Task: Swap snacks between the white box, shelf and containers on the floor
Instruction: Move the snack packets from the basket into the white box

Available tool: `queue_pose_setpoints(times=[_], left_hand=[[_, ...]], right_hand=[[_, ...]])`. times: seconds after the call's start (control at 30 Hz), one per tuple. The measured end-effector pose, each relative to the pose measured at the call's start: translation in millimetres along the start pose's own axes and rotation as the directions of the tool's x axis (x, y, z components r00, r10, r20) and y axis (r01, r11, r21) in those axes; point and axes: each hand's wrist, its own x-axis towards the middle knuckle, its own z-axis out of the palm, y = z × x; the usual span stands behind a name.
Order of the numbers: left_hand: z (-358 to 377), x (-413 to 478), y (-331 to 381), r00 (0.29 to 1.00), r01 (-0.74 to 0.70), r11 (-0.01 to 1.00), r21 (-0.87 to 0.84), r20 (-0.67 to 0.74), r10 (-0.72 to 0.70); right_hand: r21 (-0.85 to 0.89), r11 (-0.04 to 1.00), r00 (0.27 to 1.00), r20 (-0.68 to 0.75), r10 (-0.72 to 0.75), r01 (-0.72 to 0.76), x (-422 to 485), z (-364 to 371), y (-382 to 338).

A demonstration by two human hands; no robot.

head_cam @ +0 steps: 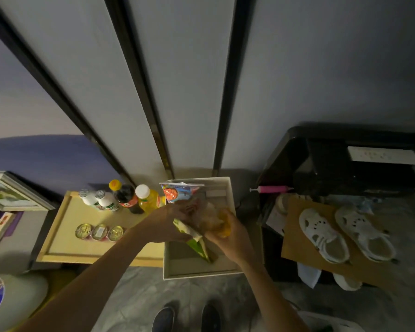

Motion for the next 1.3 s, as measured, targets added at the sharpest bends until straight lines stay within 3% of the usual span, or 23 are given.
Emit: queue_pose_setpoints(times=[0.13,0.3,0.57,0.8,0.97,1.07,1.3], left_hand=[[-22,-20,13,0.997,-0.022,0.999,-0.043,-0.080,0.019],[-47,-43,41,0.955,0.036,0.980,-0.198,-0.281,-0.092],[-96,-67,87,0.913,0.058,0.989,-0.134,-0.395,-0.107],[-121,-75,131,0.901,-0.057,0.998,-0.019,-0.432,0.043],[-110,-89,173,0.930,-0.156,0.988,0.001,-0.337,0.147],[-95,-104,210,0.910,-0.262,0.964,0.054,-0.318,0.265],[-17,-132,307,0.858,-0.484,0.870,0.094,-0.145,0.493]], right_hand=[[-0.012,1.000,0.999,0.044,0.002,-0.002,-9,-14,-21],[-0.114,0.992,0.993,-0.089,-0.071,0.061,-21,-25,-58],[-0.267,0.951,0.935,-0.269,-0.232,0.160,-60,-68,-131],[-0.350,0.936,0.847,-0.506,-0.165,-0.027,-139,-97,-159],[-0.282,0.930,0.697,-0.716,-0.040,-0.235,-229,-97,-154],[-0.187,0.934,0.612,-0.790,0.041,-0.305,-294,-92,-141],[0.002,0.853,0.287,-0.941,0.178,-0.522,-446,-80,-95]])
